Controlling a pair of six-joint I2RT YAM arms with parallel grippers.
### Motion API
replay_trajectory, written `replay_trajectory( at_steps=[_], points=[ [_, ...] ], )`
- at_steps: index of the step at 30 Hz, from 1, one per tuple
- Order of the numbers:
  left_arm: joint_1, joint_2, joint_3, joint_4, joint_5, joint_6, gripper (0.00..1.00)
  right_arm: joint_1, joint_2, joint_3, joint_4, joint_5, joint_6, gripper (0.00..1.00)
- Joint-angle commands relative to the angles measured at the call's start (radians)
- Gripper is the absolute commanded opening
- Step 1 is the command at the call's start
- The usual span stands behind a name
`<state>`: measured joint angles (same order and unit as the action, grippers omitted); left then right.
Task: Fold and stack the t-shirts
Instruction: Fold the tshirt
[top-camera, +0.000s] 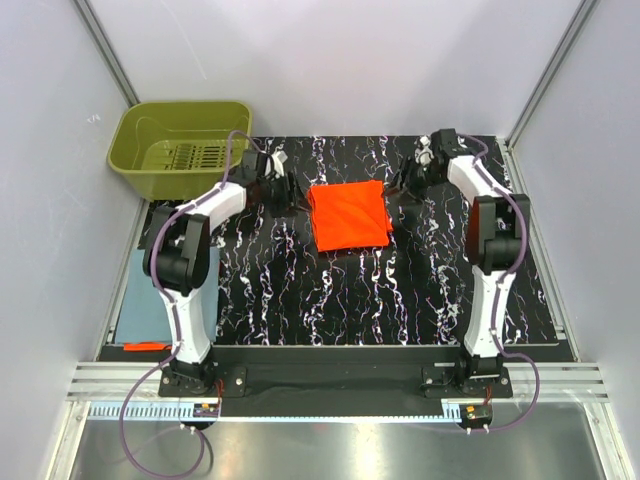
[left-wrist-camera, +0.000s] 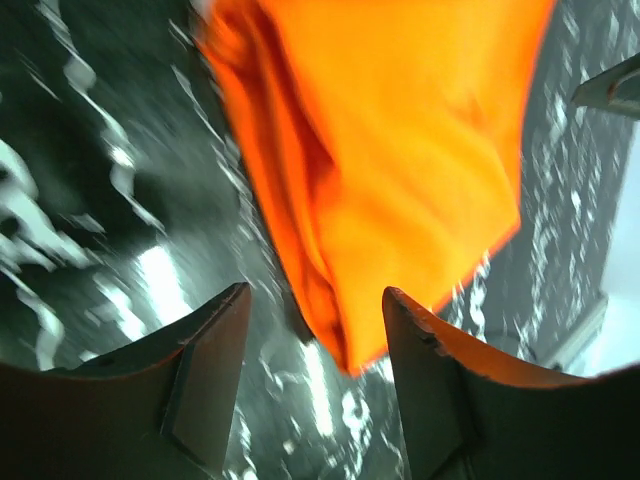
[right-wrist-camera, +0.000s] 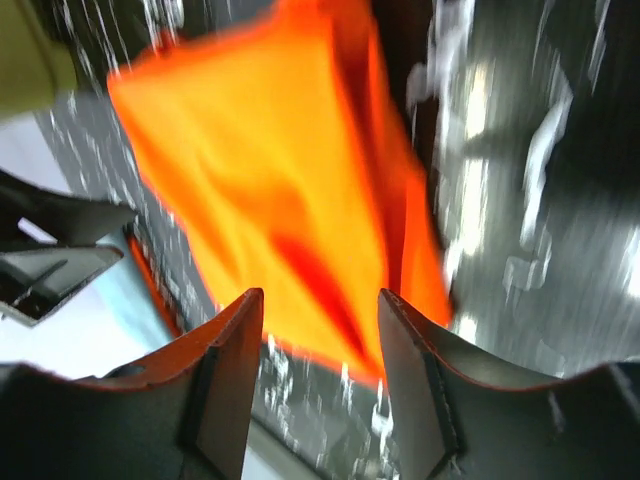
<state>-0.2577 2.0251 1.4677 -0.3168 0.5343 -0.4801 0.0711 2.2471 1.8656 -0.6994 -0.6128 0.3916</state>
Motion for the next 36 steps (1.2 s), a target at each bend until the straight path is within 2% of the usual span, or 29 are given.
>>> replay_trajectory(
  at_steps=[1,5,9,11,15,20,23,30,34,36],
  points=[
    [-0.055,-0.097,-0.099,0.076,0.076,-0.011,0.59,0.006,-0.142,-0.161,0.066,-0.047,-0.01,0.55],
    [-0.115,-0.129,-0.176,0.1,0.078,-0.034,0.58,0.01,-0.167,-0.253,0.089,-0.093,-0.02,0.48],
    [-0.163,-0.121,-0.198,0.105,0.064,-0.058,0.55,0.018,-0.153,-0.26,0.09,-0.093,-0.022,0.45],
    [-0.167,-0.109,-0.199,0.108,0.058,-0.074,0.49,0.018,-0.147,-0.263,0.09,-0.094,-0.023,0.44],
    [-0.169,-0.129,-0.227,0.107,0.006,-0.081,0.47,0.021,-0.124,-0.258,0.093,-0.102,-0.022,0.43],
    [-0.167,-0.172,-0.257,0.104,-0.029,-0.089,0.48,0.03,-0.101,-0.244,0.092,-0.102,-0.019,0.39],
    [-0.169,-0.19,-0.279,0.102,-0.059,-0.084,0.52,0.029,-0.09,-0.238,0.092,-0.097,-0.02,0.38],
    [-0.166,-0.131,-0.244,0.099,-0.017,-0.084,0.53,0.029,-0.078,-0.233,0.087,-0.055,-0.033,0.39],
    [-0.16,-0.102,-0.231,0.11,0.004,-0.094,0.47,0.029,-0.078,-0.236,0.081,-0.039,-0.036,0.4],
    [-0.157,-0.1,-0.237,0.13,0.016,-0.106,0.41,0.03,-0.08,-0.24,0.077,-0.03,-0.039,0.4]
  ],
)
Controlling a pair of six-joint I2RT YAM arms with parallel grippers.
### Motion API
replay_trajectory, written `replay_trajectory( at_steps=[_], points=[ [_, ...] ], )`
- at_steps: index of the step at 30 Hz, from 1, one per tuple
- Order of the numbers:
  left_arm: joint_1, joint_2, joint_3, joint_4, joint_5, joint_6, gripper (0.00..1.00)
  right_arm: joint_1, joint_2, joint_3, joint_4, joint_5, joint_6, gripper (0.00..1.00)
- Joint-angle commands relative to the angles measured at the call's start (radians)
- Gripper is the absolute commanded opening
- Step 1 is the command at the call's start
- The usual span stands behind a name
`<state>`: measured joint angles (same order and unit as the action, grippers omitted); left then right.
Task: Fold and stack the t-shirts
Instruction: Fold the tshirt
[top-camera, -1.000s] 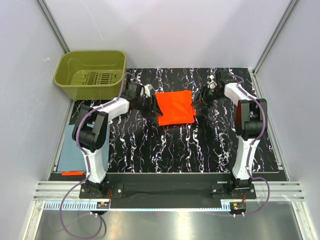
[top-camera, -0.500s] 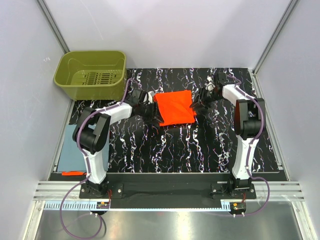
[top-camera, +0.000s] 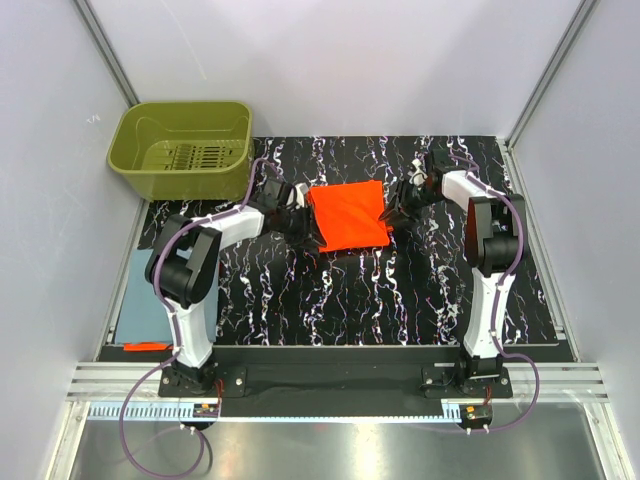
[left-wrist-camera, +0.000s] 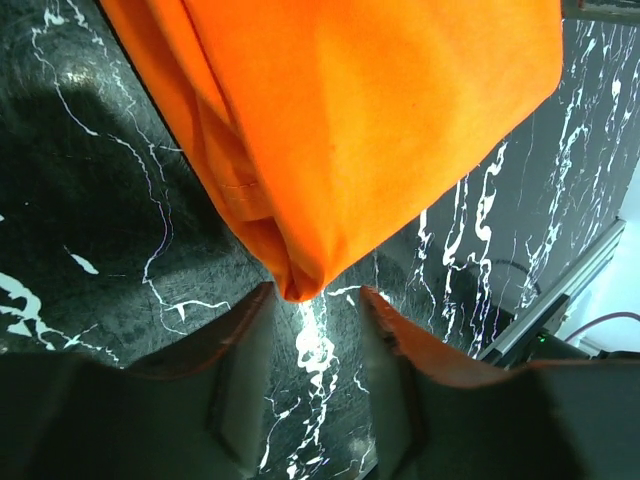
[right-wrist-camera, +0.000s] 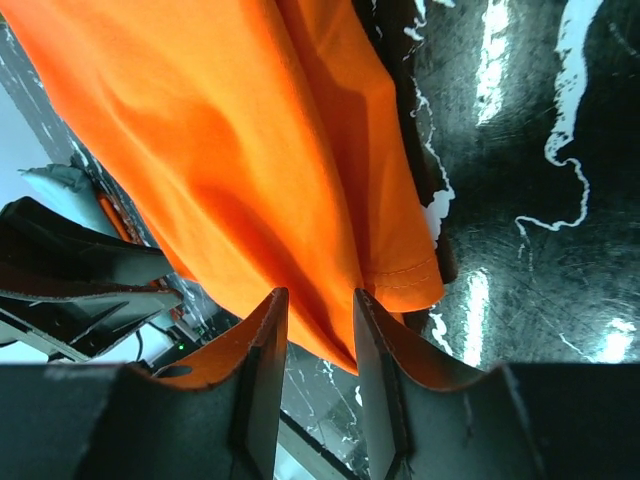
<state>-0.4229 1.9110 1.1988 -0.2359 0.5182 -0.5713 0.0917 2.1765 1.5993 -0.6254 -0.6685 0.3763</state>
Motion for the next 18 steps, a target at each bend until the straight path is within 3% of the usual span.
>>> replay_trajectory(
  at_steps=[1,5,8,9,10,12,14,18],
  points=[
    [0.01,0.017,0.031,0.055,0.04,-0.021,0.39,0.008,-0.012,0.027,0.0,0.041,-0.033,0.4],
    [0.015,0.031,0.039,0.067,0.055,-0.029,0.29,0.008,-0.001,0.033,-0.005,0.029,-0.04,0.4],
    [0.021,0.033,0.039,0.066,0.062,-0.033,0.14,0.009,0.011,0.04,-0.007,0.032,-0.037,0.38],
    [0.024,0.033,0.038,0.067,0.062,-0.033,0.04,0.009,0.016,0.045,-0.007,0.033,-0.039,0.36],
    [0.027,0.031,0.035,0.066,0.062,-0.035,0.0,0.008,0.019,0.051,-0.008,0.041,-0.039,0.31],
    [0.035,0.022,0.013,0.066,0.06,-0.036,0.0,0.008,0.022,0.06,-0.014,0.052,-0.042,0.2],
    [0.039,0.008,-0.016,0.066,0.051,-0.032,0.0,0.008,0.01,0.062,-0.019,0.089,-0.039,0.0],
    [0.039,-0.033,-0.077,0.067,0.036,-0.024,0.0,0.006,-0.015,0.056,-0.033,0.148,-0.033,0.0]
  ],
)
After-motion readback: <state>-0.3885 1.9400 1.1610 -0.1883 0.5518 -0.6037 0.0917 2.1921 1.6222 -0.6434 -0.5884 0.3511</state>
